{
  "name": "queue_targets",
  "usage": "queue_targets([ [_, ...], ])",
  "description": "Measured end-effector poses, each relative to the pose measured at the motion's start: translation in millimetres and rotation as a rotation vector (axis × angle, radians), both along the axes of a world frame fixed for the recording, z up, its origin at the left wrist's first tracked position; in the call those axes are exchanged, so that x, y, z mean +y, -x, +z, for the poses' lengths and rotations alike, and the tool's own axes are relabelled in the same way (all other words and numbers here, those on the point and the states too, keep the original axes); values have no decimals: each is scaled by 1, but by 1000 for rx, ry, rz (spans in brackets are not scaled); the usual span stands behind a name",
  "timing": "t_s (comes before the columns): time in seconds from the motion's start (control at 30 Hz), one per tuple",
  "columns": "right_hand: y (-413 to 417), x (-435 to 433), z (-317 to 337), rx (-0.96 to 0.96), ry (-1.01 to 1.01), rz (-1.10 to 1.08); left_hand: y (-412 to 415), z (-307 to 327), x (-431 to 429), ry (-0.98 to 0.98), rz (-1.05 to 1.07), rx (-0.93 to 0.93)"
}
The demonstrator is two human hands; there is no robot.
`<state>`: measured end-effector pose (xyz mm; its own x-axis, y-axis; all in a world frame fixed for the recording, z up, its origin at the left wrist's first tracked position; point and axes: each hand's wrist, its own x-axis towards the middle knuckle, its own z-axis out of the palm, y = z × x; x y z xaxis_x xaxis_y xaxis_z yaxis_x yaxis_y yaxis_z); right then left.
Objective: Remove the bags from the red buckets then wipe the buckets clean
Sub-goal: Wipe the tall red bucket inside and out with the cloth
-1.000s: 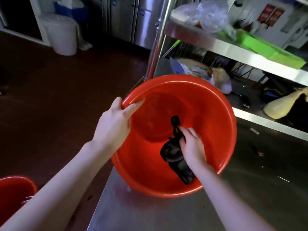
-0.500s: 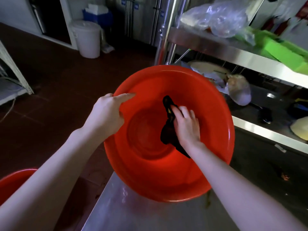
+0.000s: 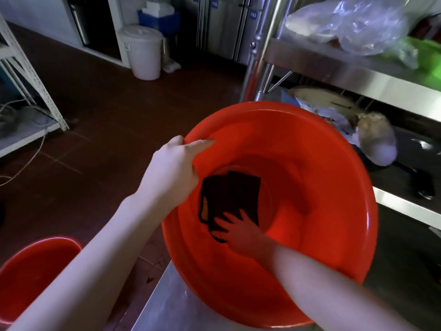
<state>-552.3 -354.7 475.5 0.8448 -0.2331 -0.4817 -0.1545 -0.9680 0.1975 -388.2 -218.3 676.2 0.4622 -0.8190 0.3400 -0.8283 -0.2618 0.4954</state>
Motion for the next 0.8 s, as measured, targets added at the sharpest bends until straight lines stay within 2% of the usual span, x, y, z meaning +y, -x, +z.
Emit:
queue_targets([
  [0.2,-48,-25,-1,-60,166,265,-13,-6,6,-73,-12,-21],
  [0.27,-66,-44,10,-120,150,152,-13,-6,4,-78,3,-10],
  [0.33,-72,-63,24,-224,144,-76,-6,-6,-1,-61,25,-21],
  [0.4,-58,-82,36,-309,149,-270,4,-7,-4,-48,35,-39],
  [0.47,-31,-98,45,-310,149,-394,11,-13,-2,-35,52,-36],
  [0.53,-5,-109,56,-252,132,-478,10,-22,-1,-27,76,-35],
  [0.6,15,-110,65,-108,109,-517,11,-32,-2,-50,93,10],
  [0.7,43,-104,70,143,73,-469,31,-41,-8,-76,71,148],
  [0.8,71,-105,77,249,41,-430,47,-41,-16,-29,15,155],
])
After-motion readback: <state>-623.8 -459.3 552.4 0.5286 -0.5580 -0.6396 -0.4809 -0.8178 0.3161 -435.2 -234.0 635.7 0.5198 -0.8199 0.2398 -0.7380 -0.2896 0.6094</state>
